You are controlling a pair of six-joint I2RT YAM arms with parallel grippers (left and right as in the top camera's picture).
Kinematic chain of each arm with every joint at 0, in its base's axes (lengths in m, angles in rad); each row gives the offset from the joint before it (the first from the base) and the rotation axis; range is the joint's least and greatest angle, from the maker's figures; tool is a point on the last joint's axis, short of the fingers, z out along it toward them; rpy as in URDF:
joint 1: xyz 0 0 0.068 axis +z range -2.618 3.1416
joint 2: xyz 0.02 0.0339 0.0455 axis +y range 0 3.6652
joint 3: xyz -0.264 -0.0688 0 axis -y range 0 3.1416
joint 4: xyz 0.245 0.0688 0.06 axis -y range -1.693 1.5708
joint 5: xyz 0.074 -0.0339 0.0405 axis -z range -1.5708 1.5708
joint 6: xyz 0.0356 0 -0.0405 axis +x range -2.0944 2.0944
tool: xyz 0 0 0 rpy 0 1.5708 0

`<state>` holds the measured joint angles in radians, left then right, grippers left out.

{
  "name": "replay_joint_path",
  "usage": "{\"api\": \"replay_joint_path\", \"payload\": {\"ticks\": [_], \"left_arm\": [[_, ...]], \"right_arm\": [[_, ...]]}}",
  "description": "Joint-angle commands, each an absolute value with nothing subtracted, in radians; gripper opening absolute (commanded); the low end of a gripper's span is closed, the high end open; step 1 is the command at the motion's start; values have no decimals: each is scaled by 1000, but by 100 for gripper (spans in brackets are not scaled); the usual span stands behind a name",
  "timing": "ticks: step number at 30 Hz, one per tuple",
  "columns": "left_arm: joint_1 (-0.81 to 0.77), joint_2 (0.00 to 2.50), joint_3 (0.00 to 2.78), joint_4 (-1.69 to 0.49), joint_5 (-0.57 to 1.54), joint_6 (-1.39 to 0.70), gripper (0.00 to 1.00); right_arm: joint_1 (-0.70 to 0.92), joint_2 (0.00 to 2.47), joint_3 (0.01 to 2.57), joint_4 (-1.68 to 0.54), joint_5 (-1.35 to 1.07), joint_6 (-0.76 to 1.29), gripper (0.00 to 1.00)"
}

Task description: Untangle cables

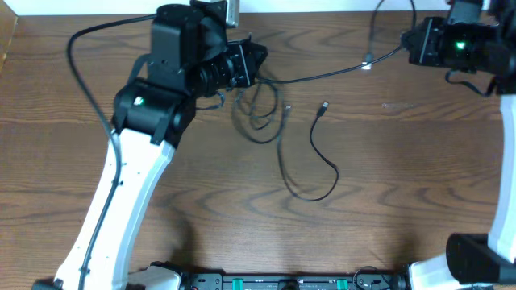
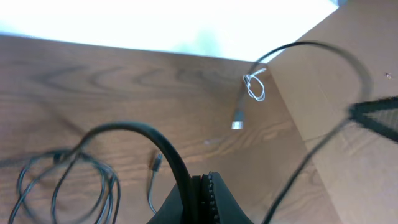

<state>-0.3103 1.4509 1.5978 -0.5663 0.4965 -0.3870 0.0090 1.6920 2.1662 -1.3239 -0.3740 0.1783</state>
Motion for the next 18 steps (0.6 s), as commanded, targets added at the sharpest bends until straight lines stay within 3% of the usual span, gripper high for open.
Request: {"api": "replay_joint_path", "payload": {"ticks": [1, 5, 8, 9, 11, 13, 18], "left_arm": [[-306, 1421, 1615, -563, 451, -326, 8], [-306, 1390, 1615, -503, 451, -326, 8], [-306, 1376, 1615, -441, 451, -340, 7], [-306, 1373, 1615, -419, 451, -348, 7], [-306, 1369, 1615, -379, 452, -360, 7], [-306, 1369, 1615, -345, 452, -374, 8], [-306, 1369, 1615, -278, 482, -398, 7]], "right_arm": [[4, 1740, 2152, -1347, -376, 185, 1], [11, 1798, 2152, -1381, -376, 166, 6], [15, 1839, 2152, -1395, -377, 149, 17], [17, 1851, 2152, -1398, -377, 141, 23], [20, 1872, 2152, -1404, -376, 127, 46], [23, 1888, 2152, -1408, -377, 113, 59], [36, 1908, 2151, -1395, -436, 23, 67]]}}
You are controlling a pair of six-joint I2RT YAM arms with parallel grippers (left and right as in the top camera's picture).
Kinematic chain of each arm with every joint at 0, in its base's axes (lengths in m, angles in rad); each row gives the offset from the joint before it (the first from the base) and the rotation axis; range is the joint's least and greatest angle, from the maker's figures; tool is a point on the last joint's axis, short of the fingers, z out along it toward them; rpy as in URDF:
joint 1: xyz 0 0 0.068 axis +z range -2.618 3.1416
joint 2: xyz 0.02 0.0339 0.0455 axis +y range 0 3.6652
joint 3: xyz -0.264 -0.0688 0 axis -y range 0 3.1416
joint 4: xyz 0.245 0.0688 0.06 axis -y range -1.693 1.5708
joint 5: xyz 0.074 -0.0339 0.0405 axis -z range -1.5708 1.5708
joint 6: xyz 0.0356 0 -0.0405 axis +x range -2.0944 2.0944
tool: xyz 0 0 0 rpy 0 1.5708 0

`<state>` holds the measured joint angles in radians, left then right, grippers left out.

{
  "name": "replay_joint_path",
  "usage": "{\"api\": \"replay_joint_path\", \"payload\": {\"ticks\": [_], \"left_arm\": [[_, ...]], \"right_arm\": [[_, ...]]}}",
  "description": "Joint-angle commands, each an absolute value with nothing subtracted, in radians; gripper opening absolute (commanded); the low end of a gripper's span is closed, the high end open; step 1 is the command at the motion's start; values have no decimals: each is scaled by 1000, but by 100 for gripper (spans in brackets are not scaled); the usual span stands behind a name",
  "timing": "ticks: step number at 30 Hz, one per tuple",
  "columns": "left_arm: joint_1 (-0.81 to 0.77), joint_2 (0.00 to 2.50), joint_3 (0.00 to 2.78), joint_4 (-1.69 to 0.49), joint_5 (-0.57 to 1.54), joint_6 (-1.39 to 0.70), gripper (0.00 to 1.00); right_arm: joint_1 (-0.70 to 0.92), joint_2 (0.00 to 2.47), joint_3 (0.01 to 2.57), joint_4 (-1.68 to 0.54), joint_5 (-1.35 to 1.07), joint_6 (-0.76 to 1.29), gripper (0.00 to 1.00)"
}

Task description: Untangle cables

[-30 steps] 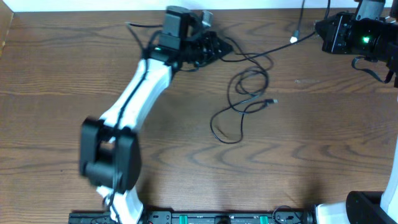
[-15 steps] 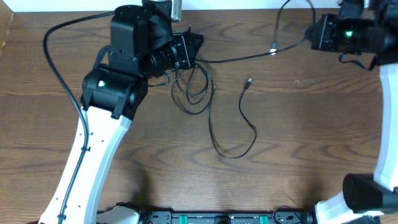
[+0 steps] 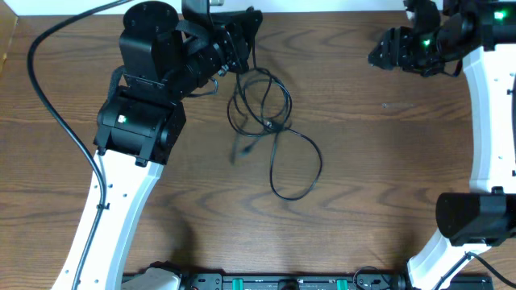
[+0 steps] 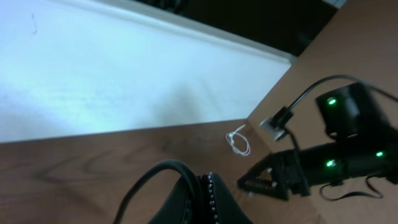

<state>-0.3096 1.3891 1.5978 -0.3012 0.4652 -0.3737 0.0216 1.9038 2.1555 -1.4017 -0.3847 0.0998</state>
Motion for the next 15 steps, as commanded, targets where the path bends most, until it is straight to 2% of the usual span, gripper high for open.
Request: {"api": "replay_joint_path", "payload": {"ticks": [1, 6, 15], "left_arm": [[-306, 1369, 1615, -265, 501, -402, 7], [-312, 1369, 1615, -217, 585, -410, 7], [-312, 1369, 1615, -213, 596, -452, 7]], "right_arm": [[40, 1908, 2151, -1385, -466, -2, 68], [91, 1910, 2151, -1313, -604, -93, 69], [253, 1958, 2150, -1279, -593, -148, 68]]}}
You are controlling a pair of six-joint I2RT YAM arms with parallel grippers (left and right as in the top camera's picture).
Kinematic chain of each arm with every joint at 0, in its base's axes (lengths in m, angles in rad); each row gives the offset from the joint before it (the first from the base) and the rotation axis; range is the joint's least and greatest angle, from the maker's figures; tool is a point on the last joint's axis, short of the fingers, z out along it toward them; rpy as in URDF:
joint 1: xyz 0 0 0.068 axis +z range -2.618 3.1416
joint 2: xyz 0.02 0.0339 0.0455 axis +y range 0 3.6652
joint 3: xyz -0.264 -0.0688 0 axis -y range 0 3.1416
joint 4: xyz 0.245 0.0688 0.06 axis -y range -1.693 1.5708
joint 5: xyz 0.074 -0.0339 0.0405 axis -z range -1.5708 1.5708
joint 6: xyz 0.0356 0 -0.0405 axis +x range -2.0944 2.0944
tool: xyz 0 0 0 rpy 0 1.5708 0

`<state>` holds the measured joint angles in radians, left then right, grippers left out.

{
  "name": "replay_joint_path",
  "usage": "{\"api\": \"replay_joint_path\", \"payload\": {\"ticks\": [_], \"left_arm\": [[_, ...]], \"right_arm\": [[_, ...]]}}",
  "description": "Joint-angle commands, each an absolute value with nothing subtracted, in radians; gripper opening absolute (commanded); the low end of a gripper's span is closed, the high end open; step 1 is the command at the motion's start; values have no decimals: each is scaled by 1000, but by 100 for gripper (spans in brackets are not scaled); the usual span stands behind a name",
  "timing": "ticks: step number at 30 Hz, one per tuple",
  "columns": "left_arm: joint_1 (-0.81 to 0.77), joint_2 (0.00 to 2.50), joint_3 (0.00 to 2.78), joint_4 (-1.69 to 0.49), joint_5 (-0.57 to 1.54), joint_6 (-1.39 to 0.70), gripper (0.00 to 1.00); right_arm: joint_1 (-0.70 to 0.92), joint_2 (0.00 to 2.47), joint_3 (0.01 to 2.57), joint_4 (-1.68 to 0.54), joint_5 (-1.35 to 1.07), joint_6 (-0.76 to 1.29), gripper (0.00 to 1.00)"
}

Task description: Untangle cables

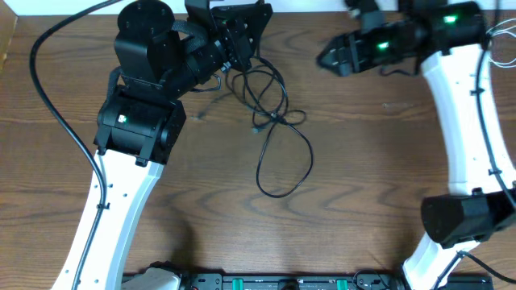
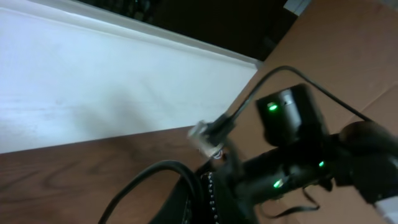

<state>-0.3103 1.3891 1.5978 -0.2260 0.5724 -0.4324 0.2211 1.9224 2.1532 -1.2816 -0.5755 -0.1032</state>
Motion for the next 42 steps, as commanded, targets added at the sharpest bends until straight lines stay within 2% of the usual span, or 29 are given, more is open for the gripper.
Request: {"api": "replay_joint_path", "payload": {"ticks": [1, 16, 24, 28, 31, 34, 36, 42], "left_arm": [[-311, 1369, 1615, -215, 596, -455, 7], [-310, 1369, 1615, -231, 620, -454, 7], [-310, 1369, 1615, -229, 621, -458, 8], [-310, 1369, 1615, -229, 621, -459, 7], [-305, 1367, 1615, -229, 618, -466, 7], [-269, 1360, 1616, -218, 617, -532, 8], [-226, 1351, 1616, -203, 618, -578, 7], [-114, 1300, 1625, -192, 622, -616, 8]], "right_arm": [[266, 1970, 2150, -1276, -588, -147, 68], [347, 2126, 2150, -1303, -609, -128, 64], [381, 2161, 2150, -1297, -548, -34, 48], [383, 2192, 2150, -1266, -504, 41, 32], [380, 2211, 2150, -1265, -414, 109, 17], [373, 2233, 2148, -1275, -315, 190, 4], [368, 2250, 2145, -1276, -285, 214, 1], [342, 2318, 2145, -1275, -279, 247, 1]]}}
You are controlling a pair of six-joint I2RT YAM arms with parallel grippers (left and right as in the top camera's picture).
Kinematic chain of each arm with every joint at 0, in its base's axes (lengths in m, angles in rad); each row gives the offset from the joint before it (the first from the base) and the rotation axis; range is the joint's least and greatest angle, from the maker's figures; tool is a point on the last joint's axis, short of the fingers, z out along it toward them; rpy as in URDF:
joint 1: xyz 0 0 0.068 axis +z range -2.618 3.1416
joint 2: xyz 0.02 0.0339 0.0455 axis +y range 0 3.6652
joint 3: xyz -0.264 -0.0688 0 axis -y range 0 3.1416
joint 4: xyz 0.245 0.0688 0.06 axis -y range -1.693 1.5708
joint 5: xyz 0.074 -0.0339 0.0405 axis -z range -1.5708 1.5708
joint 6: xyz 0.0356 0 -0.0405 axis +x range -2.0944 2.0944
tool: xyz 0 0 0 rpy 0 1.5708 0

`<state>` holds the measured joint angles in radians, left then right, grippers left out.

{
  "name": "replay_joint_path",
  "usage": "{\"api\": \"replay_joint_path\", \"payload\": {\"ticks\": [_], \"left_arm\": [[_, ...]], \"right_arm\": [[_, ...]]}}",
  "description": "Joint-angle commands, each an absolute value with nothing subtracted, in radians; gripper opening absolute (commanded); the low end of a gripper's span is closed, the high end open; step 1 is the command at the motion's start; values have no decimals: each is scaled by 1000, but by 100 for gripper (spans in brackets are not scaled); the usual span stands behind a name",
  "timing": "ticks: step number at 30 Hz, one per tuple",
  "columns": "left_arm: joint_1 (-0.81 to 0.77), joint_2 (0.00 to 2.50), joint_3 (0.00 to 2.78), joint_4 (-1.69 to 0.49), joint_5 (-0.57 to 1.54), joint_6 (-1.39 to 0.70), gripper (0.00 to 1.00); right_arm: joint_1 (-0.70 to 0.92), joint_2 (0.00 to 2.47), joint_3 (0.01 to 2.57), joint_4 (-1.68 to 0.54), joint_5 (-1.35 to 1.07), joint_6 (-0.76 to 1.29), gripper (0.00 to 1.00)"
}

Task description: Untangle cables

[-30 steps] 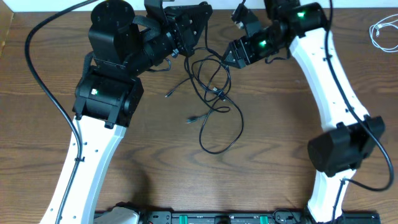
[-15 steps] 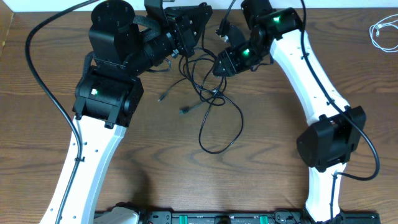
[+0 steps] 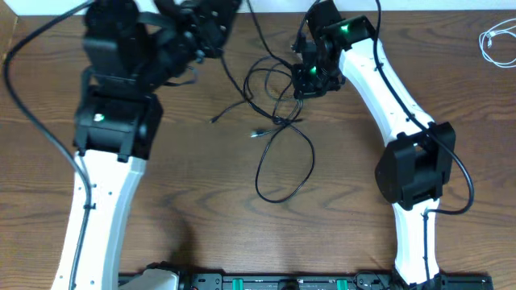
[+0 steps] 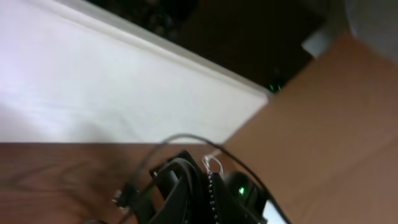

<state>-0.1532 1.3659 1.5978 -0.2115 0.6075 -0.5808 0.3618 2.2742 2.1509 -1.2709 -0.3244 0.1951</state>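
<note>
Thin black cables point(image 3: 274, 121) lie tangled at the table's upper middle, with one long loop point(image 3: 284, 165) trailing toward the front and two plug ends point(image 3: 256, 134) free on the wood. My left gripper point(image 3: 216, 22) is raised at the back left, shut on a black cable strand point(image 4: 177, 180) that runs down into the tangle; in the left wrist view its fingers point(image 4: 205, 190) are pressed together. My right gripper point(image 3: 307, 79) reaches in over the right side of the tangle. Its jaws are hidden from above. Its green light point(image 4: 239, 182) shows beyond my left fingers.
A small white coiled cable point(image 3: 495, 39) lies at the back right corner. The wooden table point(image 3: 161, 209) ends at a white wall along the back. A brown cardboard panel point(image 4: 323, 124) stands to the right in the left wrist view.
My right gripper has come from the back middle down to the right side of the tangle. My left arm has shifted left and higher, the strand still in it. The tangle has spread slightly.
At first my left gripper held a strand by the tangle while my right, far back right, held a cable stretched across. Then the cables lay bunched below my left gripper. Afterwards my right gripper was nearer with a plug, and now it is at the tangle.
</note>
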Motion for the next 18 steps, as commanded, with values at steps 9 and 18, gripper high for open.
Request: {"api": "replay_joint_path", "payload": {"ticks": [9, 18], "left_arm": [[22, 1205, 1636, -192, 622, -615, 7], [110, 1166, 1636, -192, 622, -615, 7]], "right_arm": [[292, 2413, 2145, -1275, -279, 247, 9], [220, 2441, 2145, -1273, -255, 246, 13]]}}
